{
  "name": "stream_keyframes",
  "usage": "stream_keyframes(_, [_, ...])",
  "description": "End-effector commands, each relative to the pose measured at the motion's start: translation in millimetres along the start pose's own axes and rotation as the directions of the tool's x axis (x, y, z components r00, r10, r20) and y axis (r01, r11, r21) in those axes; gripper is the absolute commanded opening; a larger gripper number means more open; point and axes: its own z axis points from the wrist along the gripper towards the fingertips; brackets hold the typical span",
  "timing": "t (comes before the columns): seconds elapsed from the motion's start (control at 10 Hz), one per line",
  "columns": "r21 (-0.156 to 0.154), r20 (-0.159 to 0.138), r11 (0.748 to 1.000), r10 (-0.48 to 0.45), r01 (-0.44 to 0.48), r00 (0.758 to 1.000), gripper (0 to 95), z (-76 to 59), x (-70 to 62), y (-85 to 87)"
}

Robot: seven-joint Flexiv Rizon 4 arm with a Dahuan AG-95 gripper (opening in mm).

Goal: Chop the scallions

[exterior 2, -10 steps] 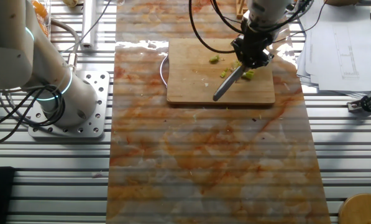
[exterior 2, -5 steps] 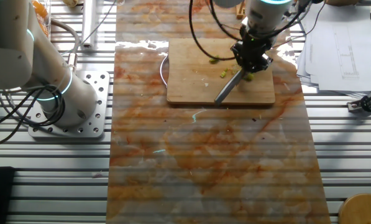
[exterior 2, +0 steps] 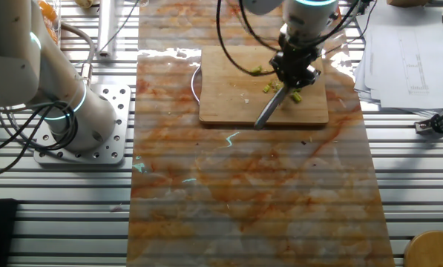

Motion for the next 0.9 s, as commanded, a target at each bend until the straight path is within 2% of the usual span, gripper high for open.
stream_keyframes(0.1, [-0.03, 0.015, 0.999, 0.021, -0.021, 1.0, 0.0, -14.9, 4.8, 2.5])
stream_keyframes(0.3, [0.004, -0.006, 0.998, -0.064, 0.064, 0.998, 0.0, -17.0, 1.9, -1.2])
stream_keyframes(0.4, [0.008, -0.012, 0.996, -0.083, 0.083, 0.996, 0.0, -16.7, 1.5, -4.2])
stream_keyframes(0.6, [0.01, -0.007, 0.996, -0.084, 0.084, 0.996, 0.0, -13.5, 3.4, -9.5])
stream_keyframes(0.9, [0.024, -0.013, 0.996, -0.083, 0.083, 0.996, 0.0, -1.8, 6.6, -14.1])
